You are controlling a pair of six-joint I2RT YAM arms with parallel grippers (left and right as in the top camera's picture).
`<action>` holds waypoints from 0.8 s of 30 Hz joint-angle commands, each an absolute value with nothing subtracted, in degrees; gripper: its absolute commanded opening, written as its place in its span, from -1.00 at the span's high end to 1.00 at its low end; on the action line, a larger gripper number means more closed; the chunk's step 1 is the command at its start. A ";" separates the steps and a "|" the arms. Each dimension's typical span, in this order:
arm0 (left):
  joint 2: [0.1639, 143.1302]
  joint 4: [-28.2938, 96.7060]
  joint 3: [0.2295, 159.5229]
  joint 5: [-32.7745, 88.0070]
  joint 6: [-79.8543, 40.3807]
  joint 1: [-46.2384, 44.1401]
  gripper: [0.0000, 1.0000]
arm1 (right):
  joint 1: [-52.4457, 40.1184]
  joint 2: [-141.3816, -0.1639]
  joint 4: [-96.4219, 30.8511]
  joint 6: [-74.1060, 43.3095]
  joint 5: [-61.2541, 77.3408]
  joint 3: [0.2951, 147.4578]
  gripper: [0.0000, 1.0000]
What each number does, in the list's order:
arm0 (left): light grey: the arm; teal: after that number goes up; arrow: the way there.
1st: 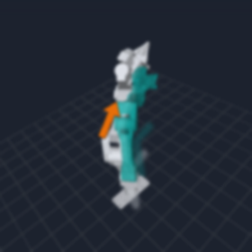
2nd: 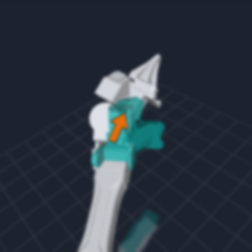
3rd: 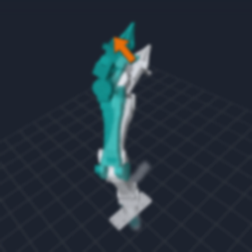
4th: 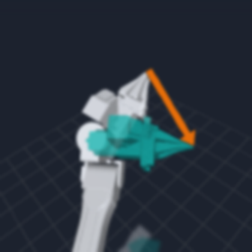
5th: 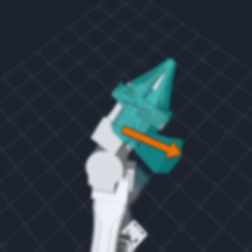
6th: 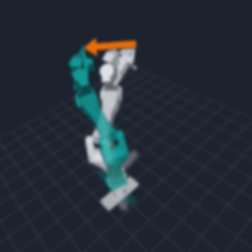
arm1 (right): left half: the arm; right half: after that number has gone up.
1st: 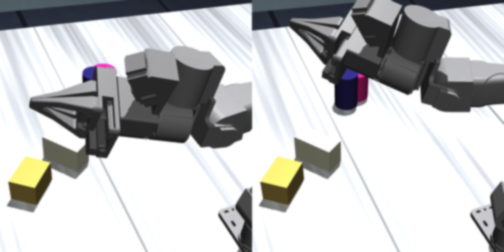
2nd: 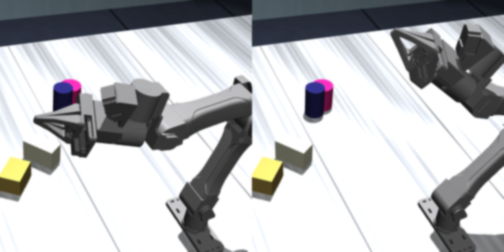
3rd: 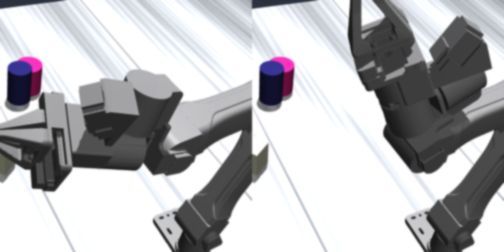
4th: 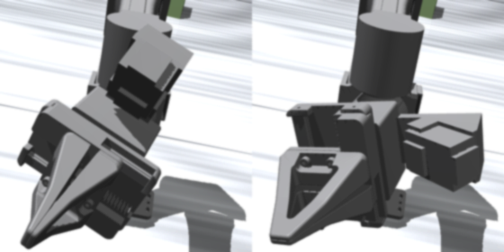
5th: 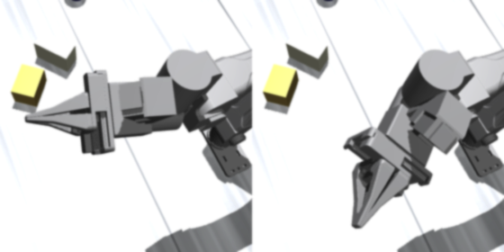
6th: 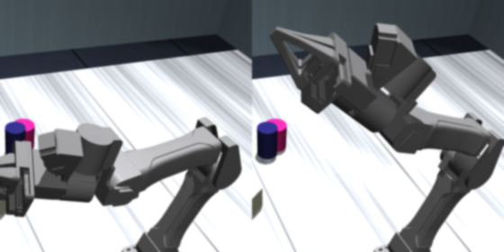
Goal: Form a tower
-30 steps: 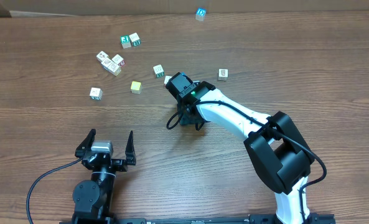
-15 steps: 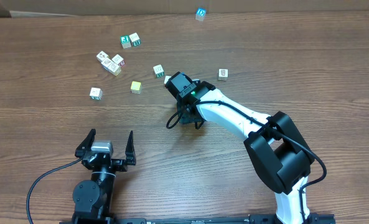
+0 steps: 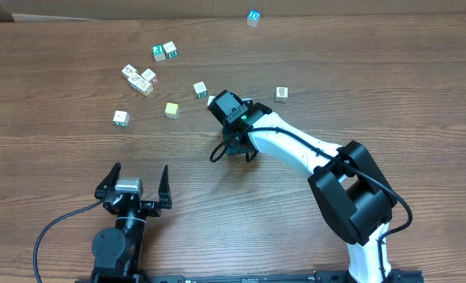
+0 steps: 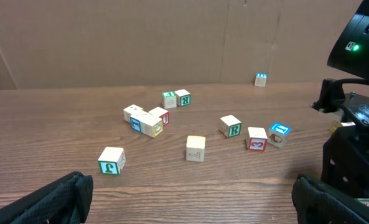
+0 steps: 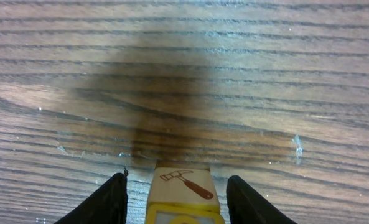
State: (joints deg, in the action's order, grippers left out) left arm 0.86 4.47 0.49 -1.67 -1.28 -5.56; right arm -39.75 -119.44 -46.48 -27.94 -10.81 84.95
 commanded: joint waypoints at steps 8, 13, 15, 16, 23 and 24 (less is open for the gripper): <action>0.25 4.34 0.30 -0.99 -0.38 -5.17 -0.99 | -39.68 -119.37 -46.85 -26.94 -12.05 86.13 0.02; 0.25 4.34 0.30 -0.99 -0.38 -5.17 -0.99 | -39.68 -119.11 -47.70 -26.94 -12.23 87.77 -0.04; 0.25 4.34 0.30 -0.99 -0.38 -5.17 -0.99 | -39.68 -118.85 -48.82 -26.94 -12.23 88.79 -0.04; 0.25 4.34 0.30 -0.99 -0.38 -5.17 -0.99 | -39.68 -118.67 -49.47 -26.96 -12.21 89.27 -0.04; 0.25 4.34 0.30 -1.02 -0.38 -5.17 -0.99 | -39.68 -117.01 -50.96 -26.98 -11.94 90.15 -0.03; 0.25 4.34 0.30 -1.02 -0.38 -5.17 -0.99 | -39.68 -116.99 -51.22 -26.98 -11.92 90.15 -0.01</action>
State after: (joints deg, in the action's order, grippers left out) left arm 0.86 4.47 0.49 -1.67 -1.28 -5.56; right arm -39.75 -119.42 -50.87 -27.00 -11.38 88.62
